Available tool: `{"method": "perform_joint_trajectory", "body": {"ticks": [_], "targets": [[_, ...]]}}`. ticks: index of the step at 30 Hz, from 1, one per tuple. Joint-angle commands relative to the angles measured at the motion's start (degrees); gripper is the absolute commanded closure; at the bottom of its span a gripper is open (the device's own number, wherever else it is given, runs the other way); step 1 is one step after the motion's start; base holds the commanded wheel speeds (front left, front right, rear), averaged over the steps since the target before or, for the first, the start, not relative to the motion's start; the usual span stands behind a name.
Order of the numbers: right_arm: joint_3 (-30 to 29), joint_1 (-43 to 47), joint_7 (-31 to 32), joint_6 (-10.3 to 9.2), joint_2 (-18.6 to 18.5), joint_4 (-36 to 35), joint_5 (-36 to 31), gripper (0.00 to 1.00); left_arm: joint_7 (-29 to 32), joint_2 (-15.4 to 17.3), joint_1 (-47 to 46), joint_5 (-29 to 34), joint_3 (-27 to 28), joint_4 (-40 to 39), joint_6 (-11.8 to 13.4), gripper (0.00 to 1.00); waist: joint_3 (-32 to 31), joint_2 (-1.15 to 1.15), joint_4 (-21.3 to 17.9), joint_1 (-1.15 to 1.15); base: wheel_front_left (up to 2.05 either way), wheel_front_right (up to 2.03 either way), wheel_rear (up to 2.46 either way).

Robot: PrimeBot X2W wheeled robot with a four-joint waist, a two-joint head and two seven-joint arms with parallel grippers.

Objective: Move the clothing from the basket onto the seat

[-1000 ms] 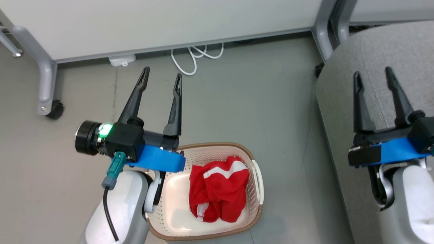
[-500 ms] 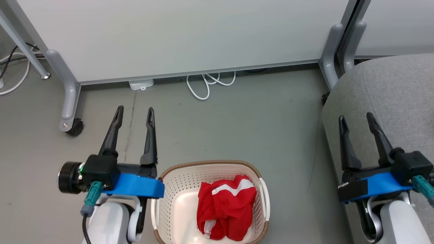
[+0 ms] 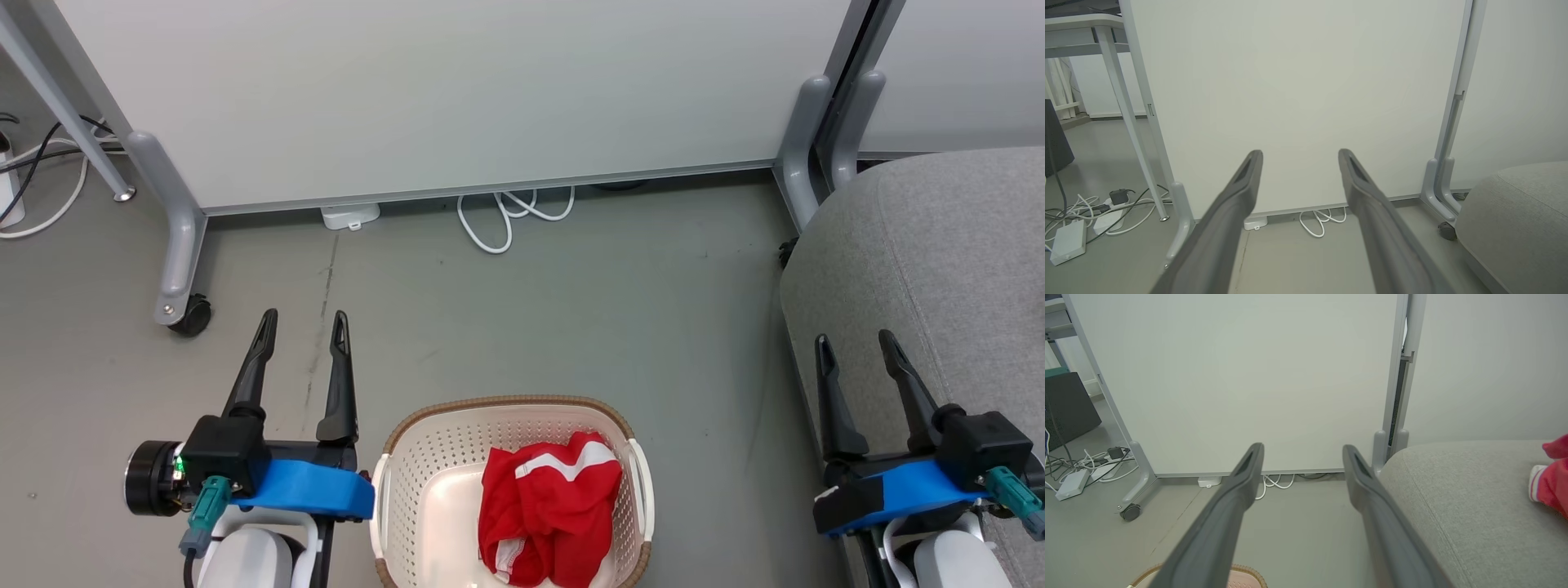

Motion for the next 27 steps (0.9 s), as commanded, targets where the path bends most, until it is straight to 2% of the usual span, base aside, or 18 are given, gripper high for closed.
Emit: {"method": "perform_joint_trajectory", "body": {"ticks": [1,20,27], "targets": [[-0.2,1.1,0.0,0.01,0.3,0.3,0.3,0.0,-0.2,-0.1,0.7,0.2,0.6,0.3,-0.2,0.0,-0.1,0.0,0.1,0.01,0.0,0.0,0.0],[0.3,1.6,0.0,0.01,0.6,1.6,0.7,0.0,-0.2,-0.3,1.2,0.1,1.1,1.5,-0.3,0.0,-0.9,0.0,-0.2,0.01,0.0,0.0,0.0],[0.4,0.2,0.0,0.01,0.6,1.1,0.9,0.0,-0.2,-0.3,-0.9,0.8,-0.3,2.7,-1.3,0.0,0.2,0.0,-0.8,0.01,0.0,0.0,0.0]]}}
